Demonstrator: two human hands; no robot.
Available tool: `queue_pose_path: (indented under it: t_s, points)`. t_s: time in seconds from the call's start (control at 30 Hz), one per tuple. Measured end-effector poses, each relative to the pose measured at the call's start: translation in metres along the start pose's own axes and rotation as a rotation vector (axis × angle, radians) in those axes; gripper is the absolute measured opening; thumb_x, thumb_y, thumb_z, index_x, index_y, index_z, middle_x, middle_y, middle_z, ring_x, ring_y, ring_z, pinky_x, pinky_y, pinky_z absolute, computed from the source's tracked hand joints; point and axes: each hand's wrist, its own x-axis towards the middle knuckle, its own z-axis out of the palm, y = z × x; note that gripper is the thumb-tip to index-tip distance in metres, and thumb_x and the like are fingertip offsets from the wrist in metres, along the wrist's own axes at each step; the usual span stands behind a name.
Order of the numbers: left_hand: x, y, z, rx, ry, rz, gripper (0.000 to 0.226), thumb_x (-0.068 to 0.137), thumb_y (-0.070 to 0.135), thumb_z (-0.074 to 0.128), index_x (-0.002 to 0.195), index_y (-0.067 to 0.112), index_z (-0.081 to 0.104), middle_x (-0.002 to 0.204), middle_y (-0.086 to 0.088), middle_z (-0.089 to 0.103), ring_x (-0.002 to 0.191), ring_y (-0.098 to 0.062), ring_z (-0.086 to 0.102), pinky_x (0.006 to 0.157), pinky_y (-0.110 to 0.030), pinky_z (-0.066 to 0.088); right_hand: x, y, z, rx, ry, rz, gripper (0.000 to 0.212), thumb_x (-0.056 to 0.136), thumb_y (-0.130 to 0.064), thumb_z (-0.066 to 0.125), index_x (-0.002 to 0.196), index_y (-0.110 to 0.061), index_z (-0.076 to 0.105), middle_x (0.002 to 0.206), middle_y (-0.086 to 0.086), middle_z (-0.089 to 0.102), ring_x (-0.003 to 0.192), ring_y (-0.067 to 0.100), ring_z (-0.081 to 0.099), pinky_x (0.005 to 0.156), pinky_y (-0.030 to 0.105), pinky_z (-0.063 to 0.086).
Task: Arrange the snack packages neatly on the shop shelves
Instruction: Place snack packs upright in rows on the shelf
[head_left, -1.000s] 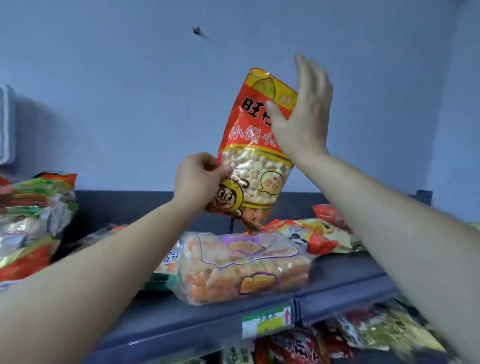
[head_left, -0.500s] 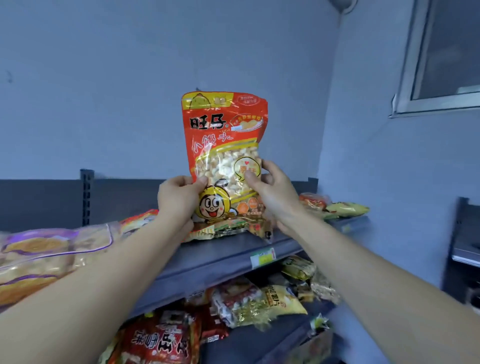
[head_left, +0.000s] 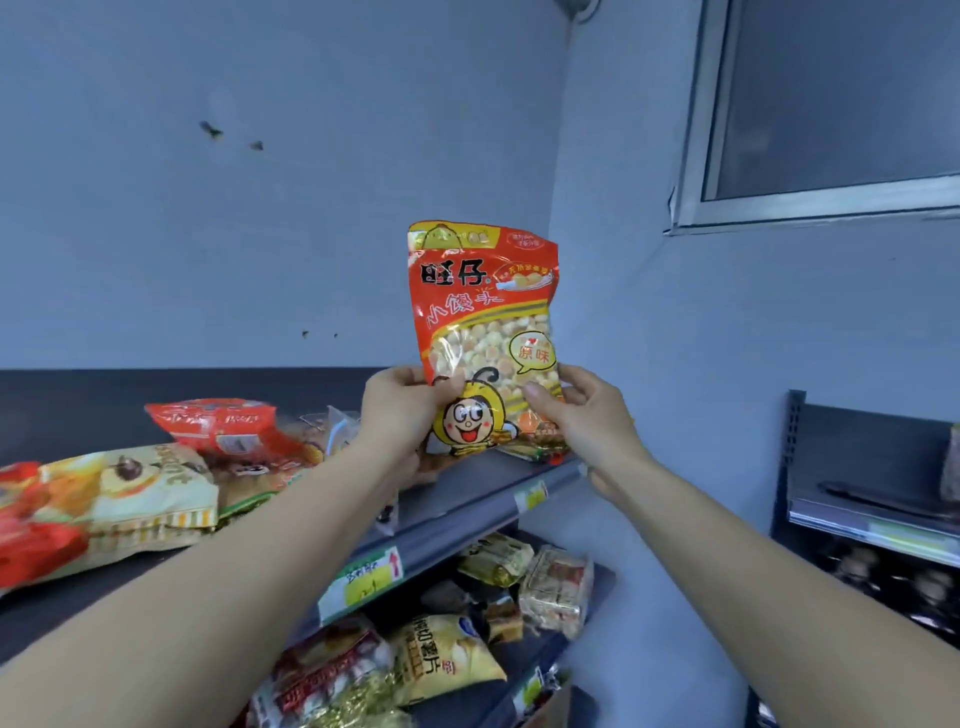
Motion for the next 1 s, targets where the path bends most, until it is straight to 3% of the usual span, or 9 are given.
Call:
queue_pose_path:
  t_s: [0.07,0.17,0.23,0.3,0.43,0.53,0.73,0.87,1.0]
  points:
    - [0.025,-0.012,0.017,0.016,0.008,-0.001,0.019,0.081,0.009,0.075,0.094,0.003,0.064,0.084,-0.014,0.071,0.065,-0.027,0.07,0.049,-0.036,0.057,0.024,0.013,-0.011,-0.002,0.006,0.023,0.03,0.088,-0.015,0.068,0.116,-0.014,0.06,0.099,-0.003,0.068,0.08,0.005,0.064,0.059,0.013,0.051]
    - [0.066,-0.026,0.042,0.004,0.051,0.005,0.02,0.077,0.011,0.078,0.081,0.007,0.059,0.096,-0.021,0.071,0.086,-0.038,0.07,0.075,-0.055,0.057,0.065,0.031,-0.023,-0.021,0.035,0.026,0.036,0.085,-0.021,0.072,0.119,-0.015,0.06,0.102,0.001,0.068,0.086,0.01,0.067,0.067,0.017,0.053]
    - [0.092,-0.035,0.057,-0.028,0.076,-0.005,0.025,0.076,0.014,0.079,0.077,0.014,0.054,0.094,-0.018,0.07,0.09,-0.039,0.069,0.075,-0.062,0.055,0.092,0.043,-0.029,-0.061,0.053,0.037,0.043,0.083,-0.031,0.073,0.12,-0.013,0.061,0.109,0.005,0.068,0.096,0.016,0.067,0.08,0.027,0.052]
    - [0.113,-0.045,0.07,-0.05,0.101,-0.013,0.029,0.076,0.016,0.079,0.072,0.018,0.049,0.086,-0.014,0.067,0.089,-0.039,0.069,0.072,-0.065,0.054,0.117,0.055,-0.036,-0.08,0.06,0.058,0.041,0.085,-0.043,0.068,0.116,-0.016,0.065,0.109,0.004,0.069,0.09,0.014,0.065,0.075,0.03,0.051]
    - [0.15,-0.07,0.091,-0.071,0.142,-0.031,0.03,0.078,0.012,0.077,0.071,0.015,0.048,0.083,-0.014,0.066,0.088,-0.037,0.07,0.073,-0.06,0.056,0.156,0.083,-0.053,-0.049,0.056,0.135,0.029,0.096,-0.044,0.051,0.088,-0.02,0.066,0.093,0.001,0.072,0.085,0.015,0.068,0.075,0.034,0.057]
    - [0.173,-0.091,0.109,-0.054,0.168,-0.045,0.034,0.079,0.01,0.076,0.066,0.015,0.045,0.074,-0.01,0.063,0.076,-0.032,0.069,0.075,-0.051,0.058,0.184,0.107,-0.074,-0.041,0.053,0.193,0.031,0.098,-0.04,0.049,0.102,-0.013,0.065,0.093,0.005,0.071,0.078,0.013,0.067,0.064,0.026,0.057]
    - [0.219,-0.126,0.15,0.014,0.245,-0.034,0.016,0.08,0.012,0.076,0.08,0.008,0.06,0.082,-0.012,0.071,0.077,-0.031,0.071,0.074,-0.051,0.059,0.253,0.167,-0.116,-0.083,-0.016,0.239,0.025,0.096,-0.029,0.057,0.106,-0.007,0.063,0.092,0.009,0.066,0.081,0.018,0.061,0.084,0.036,0.055]
    - [0.25,-0.147,0.175,0.039,0.341,-0.003,0.017,0.081,0.01,0.075,0.082,0.007,0.059,0.083,-0.012,0.07,0.073,-0.028,0.069,0.072,-0.046,0.06,0.301,0.21,-0.137,-0.242,-0.144,0.226,0.011,0.092,-0.026,0.063,0.085,-0.017,0.065,0.099,0.01,0.067,0.089,0.018,0.057,0.093,0.039,0.052]
    - [0.273,-0.165,0.191,0.074,0.437,-0.003,0.017,0.082,0.012,0.075,0.085,0.007,0.059,0.084,-0.014,0.069,0.072,-0.03,0.069,0.07,-0.046,0.06,0.335,0.247,-0.14,-0.355,-0.373,0.259,0.009,0.092,-0.027,0.063,0.093,-0.02,0.069,0.088,-0.001,0.06,0.076,0.016,0.052,0.067,0.025,0.045]
